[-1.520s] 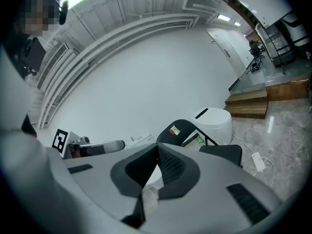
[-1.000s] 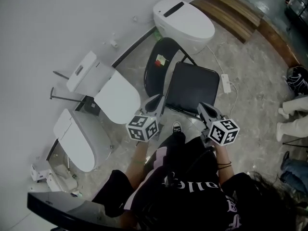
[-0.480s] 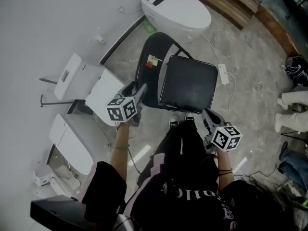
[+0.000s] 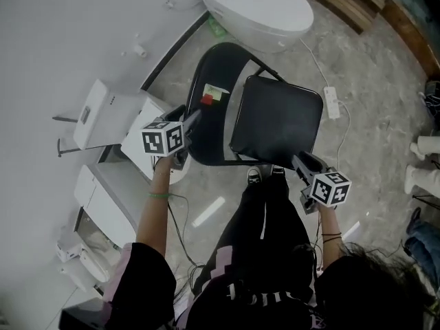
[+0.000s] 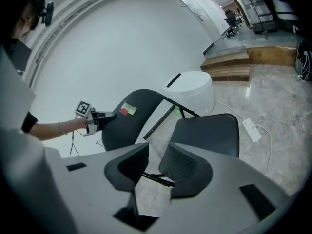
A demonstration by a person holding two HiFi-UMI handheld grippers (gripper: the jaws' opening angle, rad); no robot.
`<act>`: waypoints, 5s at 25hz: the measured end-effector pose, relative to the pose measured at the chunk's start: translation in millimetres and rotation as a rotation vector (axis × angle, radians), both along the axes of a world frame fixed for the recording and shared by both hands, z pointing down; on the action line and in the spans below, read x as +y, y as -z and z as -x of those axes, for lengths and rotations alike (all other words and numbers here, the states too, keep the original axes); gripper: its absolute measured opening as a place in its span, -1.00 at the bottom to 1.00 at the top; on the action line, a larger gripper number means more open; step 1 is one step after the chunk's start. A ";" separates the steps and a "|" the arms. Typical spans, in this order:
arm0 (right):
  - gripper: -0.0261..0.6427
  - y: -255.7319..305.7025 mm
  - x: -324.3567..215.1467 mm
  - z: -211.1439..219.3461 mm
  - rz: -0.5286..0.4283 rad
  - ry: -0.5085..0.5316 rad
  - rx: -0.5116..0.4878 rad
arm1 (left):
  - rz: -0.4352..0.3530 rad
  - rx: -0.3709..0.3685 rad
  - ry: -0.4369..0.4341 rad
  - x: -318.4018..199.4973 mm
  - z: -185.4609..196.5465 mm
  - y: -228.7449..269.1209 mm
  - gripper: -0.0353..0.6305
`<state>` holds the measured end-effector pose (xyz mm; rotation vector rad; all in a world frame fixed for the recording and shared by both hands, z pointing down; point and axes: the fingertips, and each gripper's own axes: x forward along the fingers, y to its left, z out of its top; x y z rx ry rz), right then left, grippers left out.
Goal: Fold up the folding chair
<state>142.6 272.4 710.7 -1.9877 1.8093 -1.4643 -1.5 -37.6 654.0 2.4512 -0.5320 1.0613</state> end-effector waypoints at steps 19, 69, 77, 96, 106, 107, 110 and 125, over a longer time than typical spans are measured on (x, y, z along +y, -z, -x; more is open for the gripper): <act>-0.01 -304.6 47.7 -158.9 0.264 -0.164 -0.101 | 0.016 -0.078 -0.084 0.6 -20.8 -15.3 -0.41; -0.20 -19.0 -111.8 2.0 -0.046 -0.009 -0.577 | 0.061 -0.086 -0.238 75.3 -66.6 138.6 -0.66; -0.20 15.2 -200.0 48.9 -0.011 0.073 -0.500 | 0.025 -0.108 -0.236 47.4 -47.7 157.9 -0.66; -0.65 12.8 -354.6 113.0 0.010 -0.119 -0.553 | 0.113 -0.022 -0.244 -65.8 10.0 160.0 -0.66; -0.67 6.9 -395.1 122.4 0.067 -0.089 -0.550 | 0.118 0.009 -0.195 -119.4 26.6 155.3 -0.67; -0.67 8.2 -403.0 119.8 0.069 -0.076 -0.548 | 0.121 0.012 -0.180 -127.2 24.6 156.5 -0.67; -0.68 13.7 -436.1 109.6 0.063 -0.027 -0.558 | 0.124 0.005 -0.117 -158.5 13.1 162.2 -0.67; -0.68 19.6 -595.2 8.7 0.087 0.120 -0.618 | 0.051 -0.056 0.010 -290.5 -94.7 172.9 -0.67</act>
